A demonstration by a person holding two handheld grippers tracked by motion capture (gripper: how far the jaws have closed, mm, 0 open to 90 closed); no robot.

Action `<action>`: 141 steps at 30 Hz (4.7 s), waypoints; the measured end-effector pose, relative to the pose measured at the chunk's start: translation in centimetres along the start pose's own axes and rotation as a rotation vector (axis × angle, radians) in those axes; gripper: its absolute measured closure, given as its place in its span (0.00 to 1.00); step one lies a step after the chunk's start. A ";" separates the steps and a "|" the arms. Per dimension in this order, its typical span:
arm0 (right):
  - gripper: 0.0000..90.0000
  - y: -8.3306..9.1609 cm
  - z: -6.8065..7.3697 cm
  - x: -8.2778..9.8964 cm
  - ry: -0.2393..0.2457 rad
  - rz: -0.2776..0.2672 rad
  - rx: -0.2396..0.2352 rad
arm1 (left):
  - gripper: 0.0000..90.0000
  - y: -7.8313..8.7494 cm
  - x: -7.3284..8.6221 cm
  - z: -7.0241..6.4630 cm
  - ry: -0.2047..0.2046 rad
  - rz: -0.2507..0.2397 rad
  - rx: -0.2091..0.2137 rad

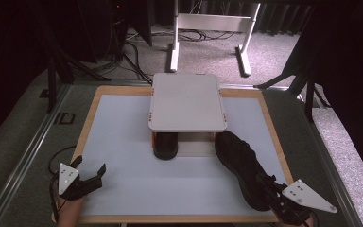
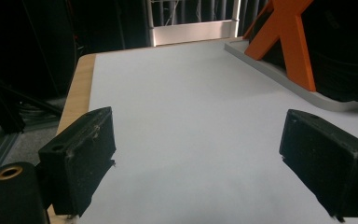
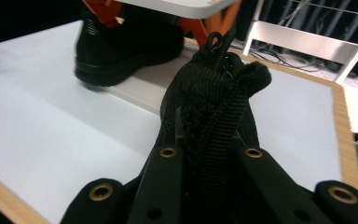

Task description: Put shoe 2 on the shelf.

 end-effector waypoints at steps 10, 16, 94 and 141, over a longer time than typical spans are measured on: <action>0.95 -3.1 2.5 -0.9 0.032 0.003 -0.079 | 0.12 0.0 0.0 0.0 0.003 -0.003 0.003; 0.95 -5.9 3.3 -1.1 0.045 0.025 -0.097 | 0.12 0.0 0.0 0.0 0.006 -0.006 0.006; 0.93 -23.1 4.6 -2.2 -0.031 0.073 0.150 | 0.12 0.0 0.0 -0.2 -0.015 -0.007 0.015; 0.15 -13.5 -1.1 -3.1 -0.083 -0.098 -0.026 | 0.12 0.1 0.0 -0.2 -0.015 -0.008 0.013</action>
Point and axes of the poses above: each handheld gripper's, and its own axes: y roughly backward along the jaws, x roughly out of its underside, z roughly to its left, the point moved 9 cm from there along -y, roughly forward along the jaws, and after that the axes turned 2 degrees about x, right-handed, at the moved point
